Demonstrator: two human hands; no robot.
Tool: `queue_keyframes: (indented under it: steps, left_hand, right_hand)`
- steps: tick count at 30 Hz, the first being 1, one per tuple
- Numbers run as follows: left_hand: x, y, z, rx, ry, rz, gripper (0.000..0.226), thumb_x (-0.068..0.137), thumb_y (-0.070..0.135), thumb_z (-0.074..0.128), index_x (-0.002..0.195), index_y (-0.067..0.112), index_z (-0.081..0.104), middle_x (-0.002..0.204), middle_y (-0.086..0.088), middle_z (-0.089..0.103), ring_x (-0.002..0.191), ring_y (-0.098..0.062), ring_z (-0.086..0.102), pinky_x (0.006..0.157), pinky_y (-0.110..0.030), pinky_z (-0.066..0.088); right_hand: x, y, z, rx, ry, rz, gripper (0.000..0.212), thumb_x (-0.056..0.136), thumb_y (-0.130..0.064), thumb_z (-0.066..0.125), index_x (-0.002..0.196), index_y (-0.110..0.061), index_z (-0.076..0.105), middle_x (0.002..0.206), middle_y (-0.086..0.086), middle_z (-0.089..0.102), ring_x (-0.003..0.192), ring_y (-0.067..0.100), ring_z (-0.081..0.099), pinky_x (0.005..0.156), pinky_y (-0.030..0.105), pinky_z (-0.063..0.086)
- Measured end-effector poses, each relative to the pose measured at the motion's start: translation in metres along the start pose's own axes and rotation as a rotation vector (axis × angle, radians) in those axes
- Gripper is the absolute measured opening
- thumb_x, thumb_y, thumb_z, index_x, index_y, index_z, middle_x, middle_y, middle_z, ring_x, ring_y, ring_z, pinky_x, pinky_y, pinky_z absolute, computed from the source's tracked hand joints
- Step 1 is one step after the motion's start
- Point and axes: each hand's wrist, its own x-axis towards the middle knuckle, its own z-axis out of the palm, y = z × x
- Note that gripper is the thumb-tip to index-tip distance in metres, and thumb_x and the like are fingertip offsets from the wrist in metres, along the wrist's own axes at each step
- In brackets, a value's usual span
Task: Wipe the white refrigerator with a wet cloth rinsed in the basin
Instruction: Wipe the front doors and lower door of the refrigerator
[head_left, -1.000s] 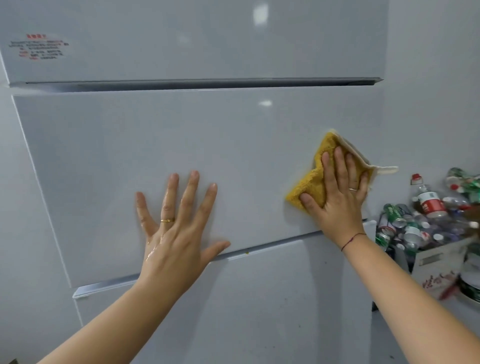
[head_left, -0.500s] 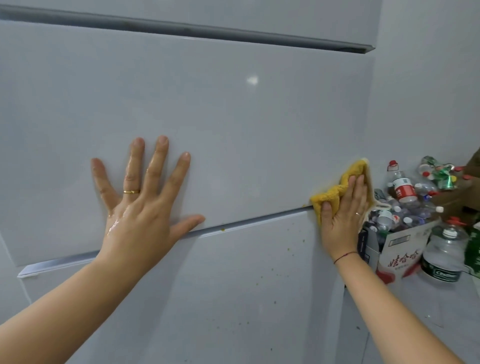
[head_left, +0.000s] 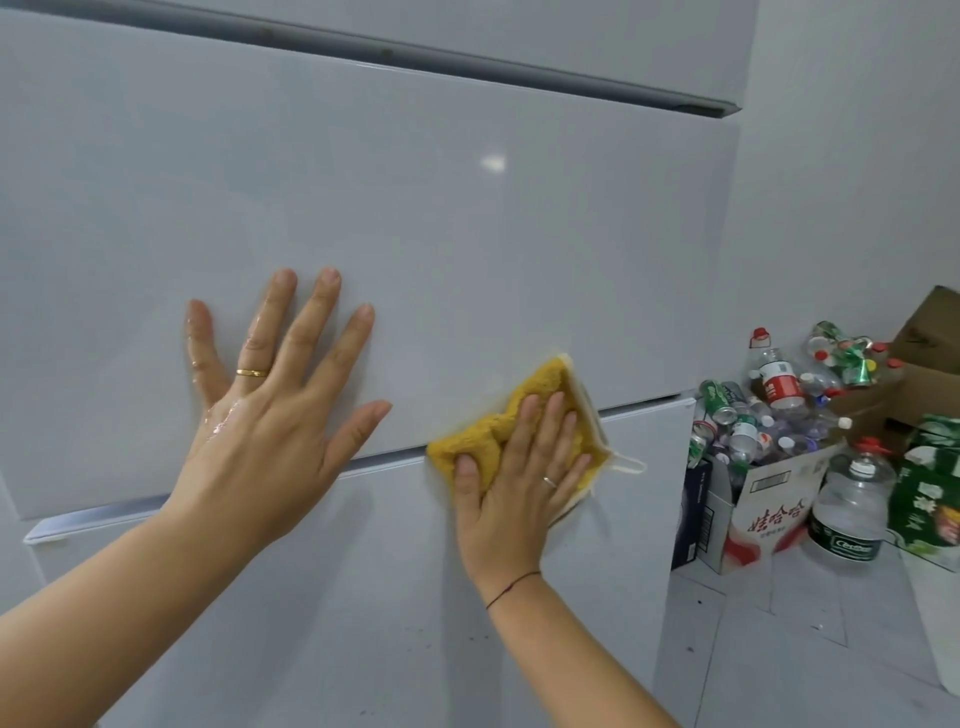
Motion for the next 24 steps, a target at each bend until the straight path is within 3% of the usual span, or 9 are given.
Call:
queue_keyframes:
  steps: [5, 21, 24]
  left_hand:
    - [-0.018, -0.011, 0.000, -0.014, 0.070, -0.017, 0.058, 0.096, 0.041, 0.035, 0.143, 0.009, 0.043, 0.157, -0.014, 0.023, 0.146, -0.028, 0.017, 0.119, -0.054, 0.005]
    - [-0.111, -0.078, -0.027, 0.139, -0.013, -0.123, 0.054, 0.098, 0.037, 0.034, 0.145, 0.011, 0.039, 0.155, -0.011, 0.029, 0.145, -0.025, 0.023, 0.117, -0.054, 0.013]
    - [-0.121, -0.084, -0.026, 0.134, -0.040, -0.138, 0.057, 0.097, 0.038, 0.036, 0.147, 0.010, 0.036, 0.157, -0.009, 0.026, 0.146, -0.022, 0.020, 0.118, -0.052, 0.012]
  right_hand:
    - [-0.027, -0.036, 0.005, -0.030, -0.063, -0.122, 0.074, 0.095, -0.062, 0.017, 0.153, -0.020, 0.000, 0.161, 0.009, 0.002, 0.147, 0.036, 0.006, 0.112, 0.064, 0.007]
    - [-0.106, -0.144, 0.038, -0.044, -0.094, -0.526, 0.078, 0.089, -0.059, 0.045, 0.152, -0.026, 0.014, 0.161, -0.001, 0.003, 0.147, 0.030, 0.008, 0.114, 0.062, 0.004]
    - [-0.114, -0.159, 0.042, -0.035, -0.067, -0.556, 0.071, 0.092, -0.056, 0.041, 0.152, -0.025, 0.018, 0.161, -0.001, 0.005, 0.147, 0.028, 0.010, 0.115, 0.061, 0.005]
